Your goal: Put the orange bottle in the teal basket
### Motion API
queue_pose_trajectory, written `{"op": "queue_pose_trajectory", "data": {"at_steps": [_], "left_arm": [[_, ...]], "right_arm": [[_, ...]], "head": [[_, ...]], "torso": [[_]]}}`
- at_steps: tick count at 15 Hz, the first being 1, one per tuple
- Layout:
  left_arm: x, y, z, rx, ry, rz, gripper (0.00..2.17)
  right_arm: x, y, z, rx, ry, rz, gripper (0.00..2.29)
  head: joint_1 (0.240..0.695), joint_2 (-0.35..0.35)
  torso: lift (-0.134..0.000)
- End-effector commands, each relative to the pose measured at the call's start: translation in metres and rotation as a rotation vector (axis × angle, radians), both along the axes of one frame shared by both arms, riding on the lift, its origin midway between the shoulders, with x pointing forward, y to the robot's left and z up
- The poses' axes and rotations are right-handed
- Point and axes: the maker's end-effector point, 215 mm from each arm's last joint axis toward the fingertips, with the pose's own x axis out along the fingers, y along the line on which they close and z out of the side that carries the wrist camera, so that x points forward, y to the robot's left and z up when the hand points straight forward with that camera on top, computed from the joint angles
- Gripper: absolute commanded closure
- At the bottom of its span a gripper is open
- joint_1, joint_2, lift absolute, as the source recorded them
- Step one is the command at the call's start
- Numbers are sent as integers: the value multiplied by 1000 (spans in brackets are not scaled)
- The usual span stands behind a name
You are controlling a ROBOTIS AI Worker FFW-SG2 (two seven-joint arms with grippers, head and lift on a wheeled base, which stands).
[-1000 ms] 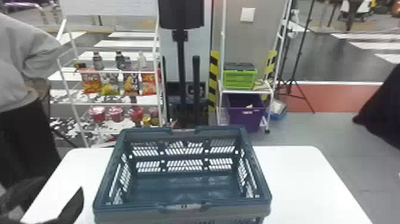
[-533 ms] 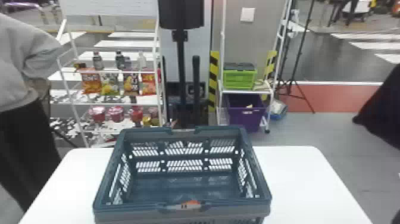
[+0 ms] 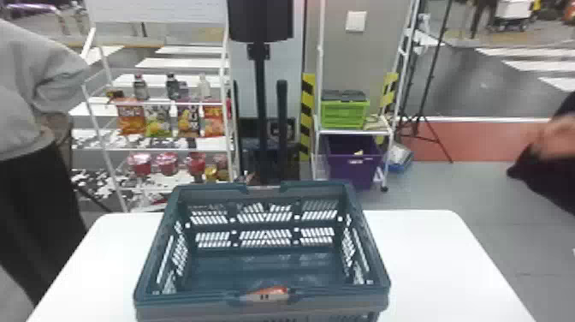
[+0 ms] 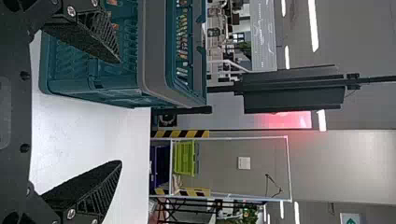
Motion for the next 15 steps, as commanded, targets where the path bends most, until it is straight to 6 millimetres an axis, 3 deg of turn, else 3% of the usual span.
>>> {"op": "queue_pose_trajectory", "data": {"at_steps": [1, 15], "left_arm": [[-1, -2, -4, -12, 8, 14, 144], [-1, 1, -15, -34, 27, 46, 144]], "right_arm": [[0, 1, 0, 0, 0, 1, 124], [1, 0, 1, -1, 2, -3, 127]], "head": [[499, 0], [499, 0]], "torso": [[0], [0]]}}
